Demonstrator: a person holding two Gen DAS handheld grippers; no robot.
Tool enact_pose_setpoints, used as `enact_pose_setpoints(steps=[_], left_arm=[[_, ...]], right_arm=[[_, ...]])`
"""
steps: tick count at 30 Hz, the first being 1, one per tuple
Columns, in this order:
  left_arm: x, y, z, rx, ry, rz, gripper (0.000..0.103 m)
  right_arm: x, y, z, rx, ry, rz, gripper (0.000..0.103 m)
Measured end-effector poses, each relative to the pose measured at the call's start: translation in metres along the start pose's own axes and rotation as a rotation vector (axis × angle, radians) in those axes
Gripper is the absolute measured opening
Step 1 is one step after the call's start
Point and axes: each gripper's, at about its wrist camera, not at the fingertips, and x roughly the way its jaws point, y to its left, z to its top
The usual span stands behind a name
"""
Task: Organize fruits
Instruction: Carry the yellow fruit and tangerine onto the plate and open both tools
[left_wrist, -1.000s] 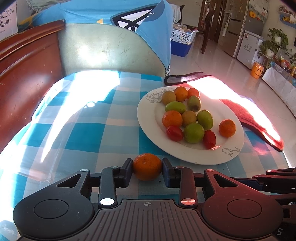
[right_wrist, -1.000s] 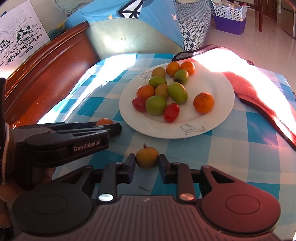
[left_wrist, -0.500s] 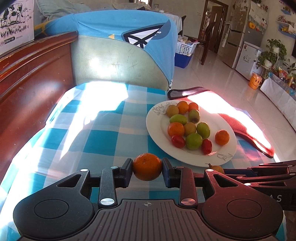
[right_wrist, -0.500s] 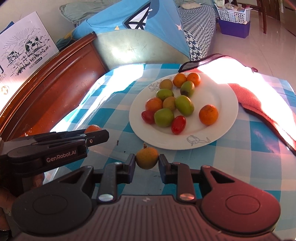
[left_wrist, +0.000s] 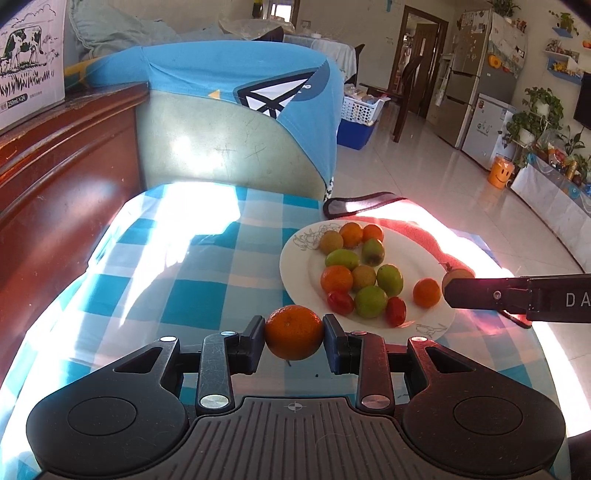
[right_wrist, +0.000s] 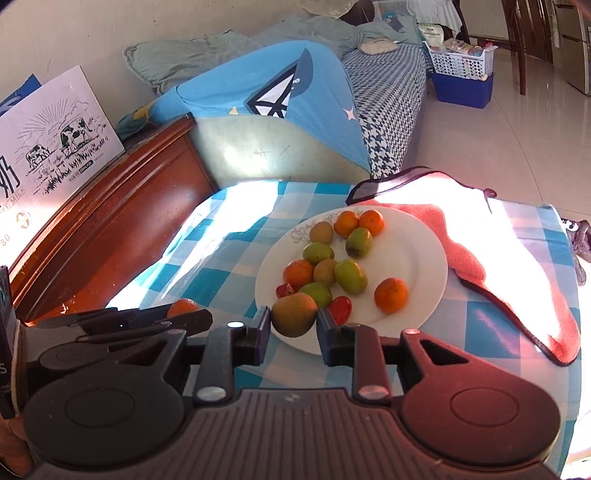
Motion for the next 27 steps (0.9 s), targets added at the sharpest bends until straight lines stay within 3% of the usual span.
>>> enact_pose_setpoints(steps=[7,17,27], left_arm=[[0.005,-0.022,0.010,0.020,-0.035,-0.066,0.031],[0.027,-0.058,0.010,0.064,-0.019,-0.148,0.031],[0.047,-0.077,0.011,0.094,-0.018,-0.176,0.031]], right_arm=[[-0.009,-0.025,0.023,-0.011,-0.037,-0.050,0.027],[0.014,-0.045,0.036,0.044,-0.017,-0.075,0.027],[0.035,-0.059,0.044,0.075,0.012,-0.086,0.027]])
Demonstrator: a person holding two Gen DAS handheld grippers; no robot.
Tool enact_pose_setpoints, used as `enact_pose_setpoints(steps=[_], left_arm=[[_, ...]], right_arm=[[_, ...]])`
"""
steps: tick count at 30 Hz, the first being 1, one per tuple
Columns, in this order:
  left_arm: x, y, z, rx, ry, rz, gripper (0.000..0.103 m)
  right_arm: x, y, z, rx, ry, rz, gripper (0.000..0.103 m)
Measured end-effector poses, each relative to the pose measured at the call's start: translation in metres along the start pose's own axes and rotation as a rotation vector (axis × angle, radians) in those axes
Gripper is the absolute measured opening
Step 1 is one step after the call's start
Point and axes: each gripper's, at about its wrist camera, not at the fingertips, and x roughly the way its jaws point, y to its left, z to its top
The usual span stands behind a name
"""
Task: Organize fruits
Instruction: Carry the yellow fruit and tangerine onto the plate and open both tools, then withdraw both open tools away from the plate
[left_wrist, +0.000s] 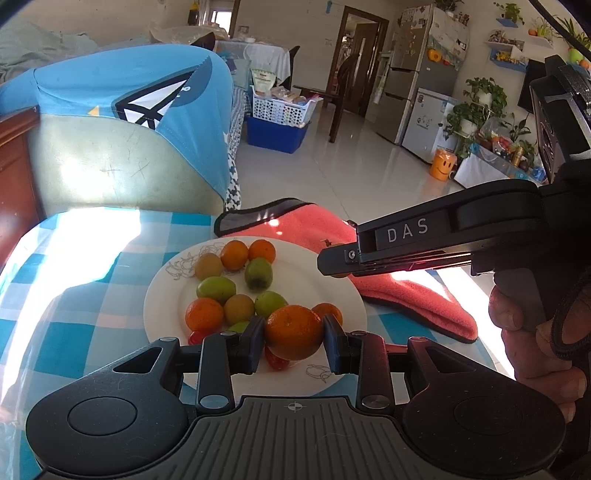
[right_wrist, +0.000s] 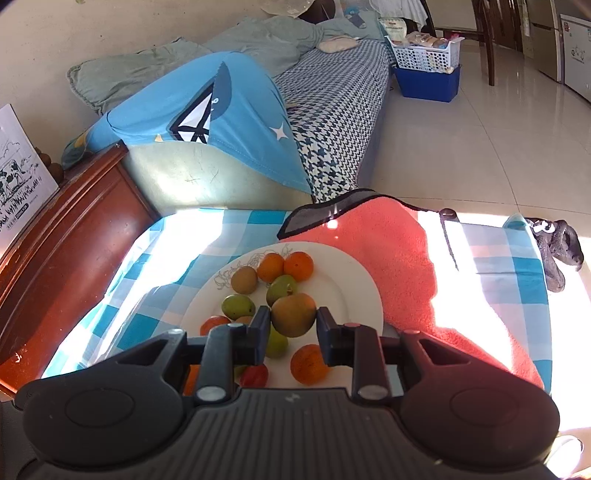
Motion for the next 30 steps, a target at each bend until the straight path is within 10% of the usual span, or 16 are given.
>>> enact_pose_setpoints(steps=[19,30], left_arm=[[0.021,-0.007,0.001,0.016,-0.009,0.003,0.035],[-0.018,0.000,0.013,-0.005,-0.031,0.101,0.081]], right_arm=[[0.034,-0.019,0.004,0.097,0.063,0.010,0.031],[0.016,-0.011,0.010,0.110,0.023,0.033,0.044]])
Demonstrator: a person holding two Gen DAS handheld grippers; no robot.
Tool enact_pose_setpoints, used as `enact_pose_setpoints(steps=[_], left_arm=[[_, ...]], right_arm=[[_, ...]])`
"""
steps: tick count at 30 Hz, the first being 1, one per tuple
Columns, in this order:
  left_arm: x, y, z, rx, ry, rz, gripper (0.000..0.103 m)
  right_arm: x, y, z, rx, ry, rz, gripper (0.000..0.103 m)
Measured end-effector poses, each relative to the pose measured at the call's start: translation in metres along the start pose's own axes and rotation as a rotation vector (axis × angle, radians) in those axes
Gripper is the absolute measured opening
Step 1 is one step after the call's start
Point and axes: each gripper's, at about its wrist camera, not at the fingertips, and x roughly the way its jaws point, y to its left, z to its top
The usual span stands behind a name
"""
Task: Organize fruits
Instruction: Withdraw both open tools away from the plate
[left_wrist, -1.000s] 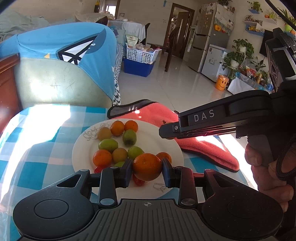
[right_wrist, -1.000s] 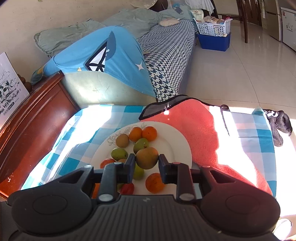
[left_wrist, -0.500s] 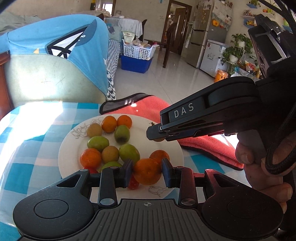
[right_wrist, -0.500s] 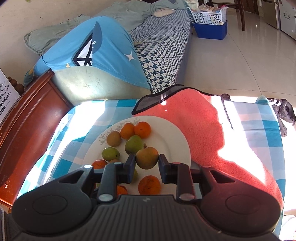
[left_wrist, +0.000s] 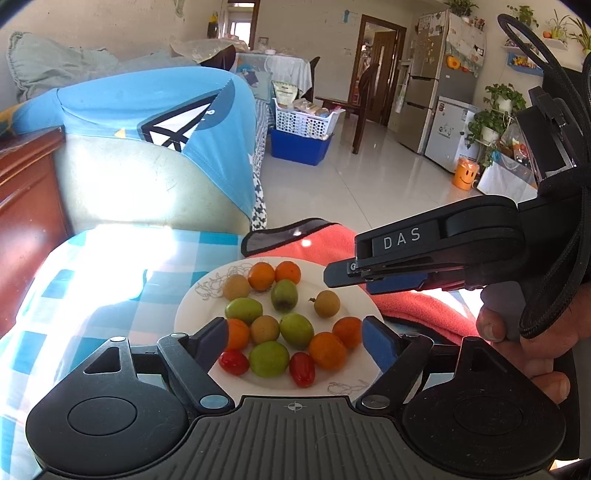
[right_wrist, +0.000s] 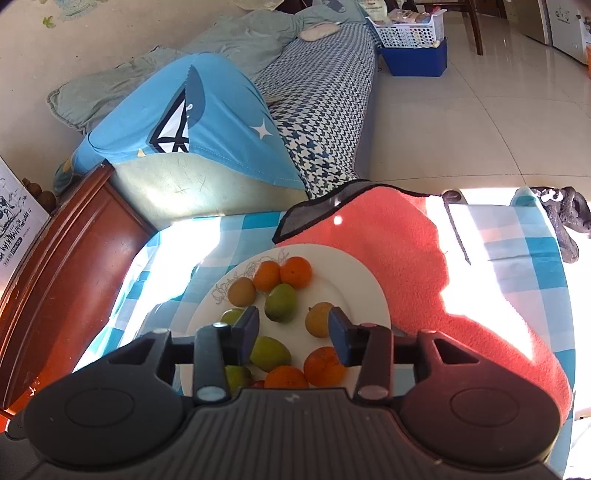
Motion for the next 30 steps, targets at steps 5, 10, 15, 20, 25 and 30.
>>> enact_pose_setpoints(steps=[5,10,15,20,25,30], left_arm=[[-0.015,0.004,-0.004,-0.006,0.047,0.051,0.090],[-0.023,0.012,-0.018,-0.040,0.103,0.085,0.092],[-0.028,0.018,-0.028,-0.075,0.171,0.131,0.095],[-0.033,0.023,-0.032,-0.101,0.199,0.173,0.095],[-0.038,0.024,-0.033,-0.098,0.228,0.210,0.095],[-0.046,0.023,-0.031,-0.089,0.231,0.239,0.095]], right_arm=[[-0.012,0.006,-0.004,-0.003,-0.017,-0.022,0.057],[-0.021,0.010,-0.013,-0.009,-0.008,-0.068,0.069],[-0.031,0.016,-0.024,-0.019,0.002,-0.088,0.076],[-0.043,0.024,-0.038,-0.041,0.005,-0.108,0.084],[-0.051,0.027,-0.053,-0.029,0.047,-0.181,0.091],[-0.057,0.027,-0.068,-0.025,0.072,-0.223,0.092]])
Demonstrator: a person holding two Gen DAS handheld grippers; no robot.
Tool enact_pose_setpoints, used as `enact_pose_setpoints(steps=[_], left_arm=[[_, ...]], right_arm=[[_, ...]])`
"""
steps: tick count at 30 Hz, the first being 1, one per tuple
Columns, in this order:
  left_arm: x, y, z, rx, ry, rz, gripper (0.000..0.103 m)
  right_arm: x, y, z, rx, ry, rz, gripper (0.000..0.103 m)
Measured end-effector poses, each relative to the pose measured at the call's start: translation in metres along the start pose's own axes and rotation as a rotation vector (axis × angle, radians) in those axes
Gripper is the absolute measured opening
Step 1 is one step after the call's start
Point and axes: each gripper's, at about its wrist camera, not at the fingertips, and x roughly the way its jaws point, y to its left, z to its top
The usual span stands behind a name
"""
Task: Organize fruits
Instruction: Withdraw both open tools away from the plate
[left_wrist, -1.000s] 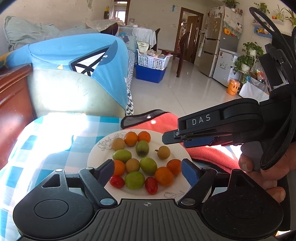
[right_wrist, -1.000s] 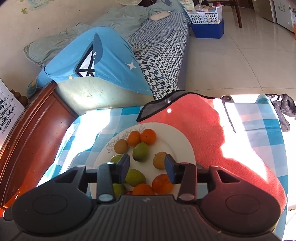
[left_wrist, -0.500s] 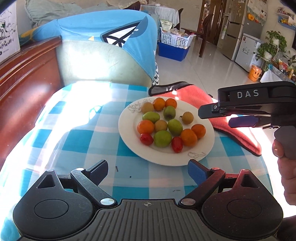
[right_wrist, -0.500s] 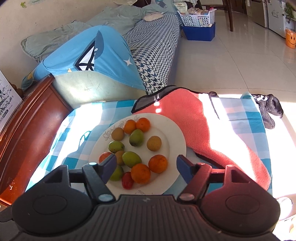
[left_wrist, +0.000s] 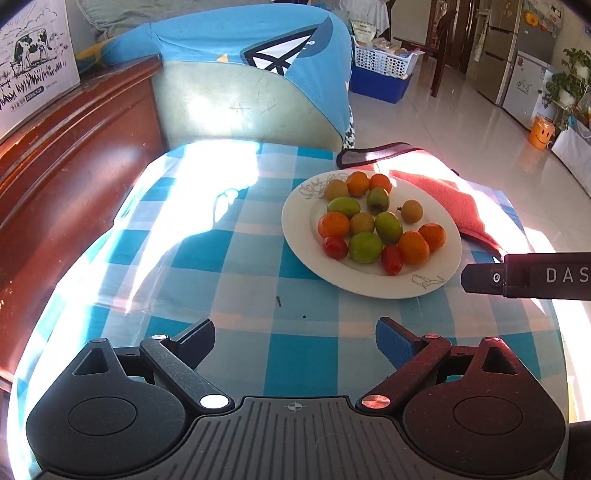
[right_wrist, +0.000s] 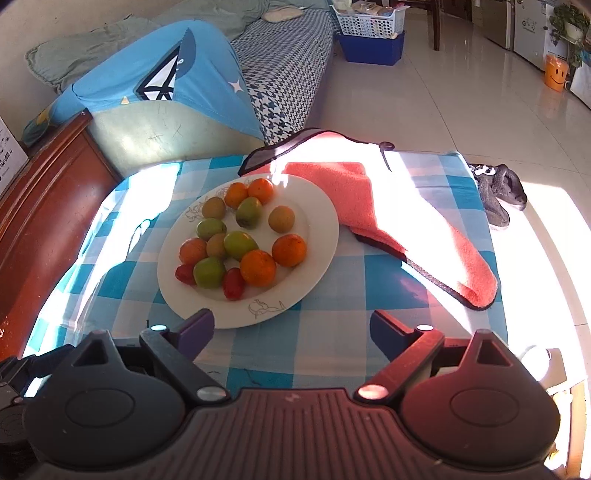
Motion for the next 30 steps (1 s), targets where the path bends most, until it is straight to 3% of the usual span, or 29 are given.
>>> enact_pose_setpoints(steps=[13,18,30], left_arm=[[-0.010,0.011,0.026,-0.025,0.017,-0.010,0.095],[-0.004,0.011,0.029,0.061,0.022,0.052,0.095],[0.005,0.020,0.028,0.024,0.015,0.090,0.095]], right_arm=[[0.000,0.020,-0.008,-0.079,0.022,-0.039,0.094],[0.000,0.015,-0.006,-0.055,0.018,-0.050,0.095],[0.002,0.024,-0.010,-0.119,0.006,-0.075,0.095]])
